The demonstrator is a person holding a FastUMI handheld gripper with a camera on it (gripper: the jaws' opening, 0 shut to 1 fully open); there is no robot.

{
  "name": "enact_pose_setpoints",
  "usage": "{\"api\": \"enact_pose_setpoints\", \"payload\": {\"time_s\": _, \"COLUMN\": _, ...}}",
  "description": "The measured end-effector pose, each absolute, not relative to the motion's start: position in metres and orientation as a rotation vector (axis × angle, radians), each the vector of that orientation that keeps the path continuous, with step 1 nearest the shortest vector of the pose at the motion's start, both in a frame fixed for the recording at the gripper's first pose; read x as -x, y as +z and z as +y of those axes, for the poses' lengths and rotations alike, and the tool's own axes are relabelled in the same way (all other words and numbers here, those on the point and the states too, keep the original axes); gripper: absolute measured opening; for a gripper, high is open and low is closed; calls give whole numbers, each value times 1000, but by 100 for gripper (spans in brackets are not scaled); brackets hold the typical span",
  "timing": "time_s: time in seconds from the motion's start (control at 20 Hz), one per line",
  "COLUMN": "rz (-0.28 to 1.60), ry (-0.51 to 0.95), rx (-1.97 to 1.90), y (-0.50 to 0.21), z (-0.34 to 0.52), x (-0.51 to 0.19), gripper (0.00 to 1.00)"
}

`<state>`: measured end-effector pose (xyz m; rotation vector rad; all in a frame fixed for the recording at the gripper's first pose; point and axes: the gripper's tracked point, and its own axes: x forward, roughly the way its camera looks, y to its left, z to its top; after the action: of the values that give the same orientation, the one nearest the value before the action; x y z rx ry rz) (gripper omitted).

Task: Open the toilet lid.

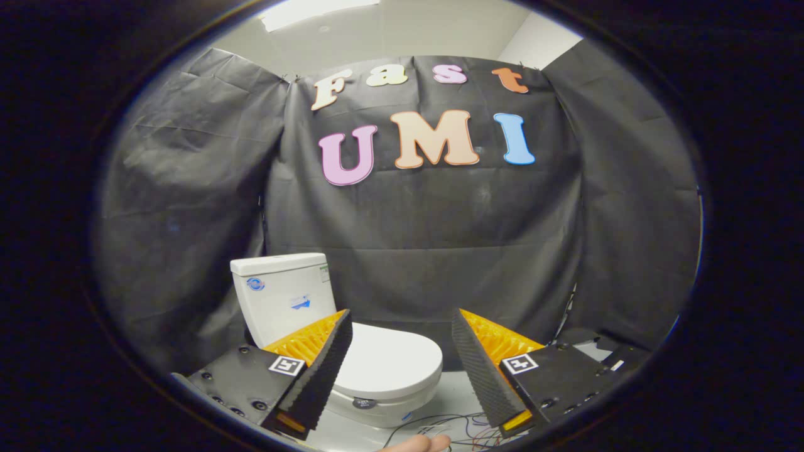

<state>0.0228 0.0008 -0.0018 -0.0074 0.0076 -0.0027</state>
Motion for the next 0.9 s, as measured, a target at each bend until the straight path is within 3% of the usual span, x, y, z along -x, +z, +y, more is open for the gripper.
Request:
{"api": "enact_pose_setpoints", "payload": {"time_s": 0.5, "rz": -13, "ry": 9, "rx": 30, "y": -8, "z": 13, "x": -78, "gripper": 98}}
{"api": "enact_pose_setpoints", "payload": {"time_s": 0.9, "rz": 94, "ry": 20, "rx": -23, "y": -52, "z": 38, "x": -96, "gripper": 99}}
